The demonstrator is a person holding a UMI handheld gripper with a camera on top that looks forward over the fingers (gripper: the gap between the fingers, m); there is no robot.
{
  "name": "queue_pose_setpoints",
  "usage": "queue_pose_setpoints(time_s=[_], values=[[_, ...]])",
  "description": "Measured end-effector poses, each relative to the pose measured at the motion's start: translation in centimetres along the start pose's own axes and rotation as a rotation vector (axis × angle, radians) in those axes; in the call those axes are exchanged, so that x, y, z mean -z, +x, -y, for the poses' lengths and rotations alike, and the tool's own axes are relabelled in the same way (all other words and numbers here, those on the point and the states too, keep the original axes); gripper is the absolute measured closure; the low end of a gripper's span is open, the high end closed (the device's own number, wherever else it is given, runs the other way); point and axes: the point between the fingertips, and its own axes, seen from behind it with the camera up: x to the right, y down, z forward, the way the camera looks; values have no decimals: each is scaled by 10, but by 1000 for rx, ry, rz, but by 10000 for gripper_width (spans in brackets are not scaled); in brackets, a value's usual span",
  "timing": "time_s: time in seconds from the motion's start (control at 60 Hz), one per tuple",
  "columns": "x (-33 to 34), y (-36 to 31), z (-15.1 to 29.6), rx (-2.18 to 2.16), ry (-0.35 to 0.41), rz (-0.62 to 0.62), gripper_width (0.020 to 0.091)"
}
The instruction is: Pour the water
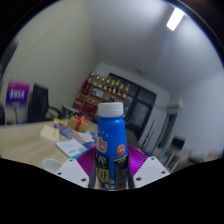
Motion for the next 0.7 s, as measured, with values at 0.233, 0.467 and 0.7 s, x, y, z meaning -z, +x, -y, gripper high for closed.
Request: queue_pose_setpoints(time_s=[0.233,0.467,0.7], values=[[-25,-25,-103,-454,-136,43,665],[-18,-18,-132,-486,-151,96,663],[-17,-17,-132,-437,-131,85,640]])
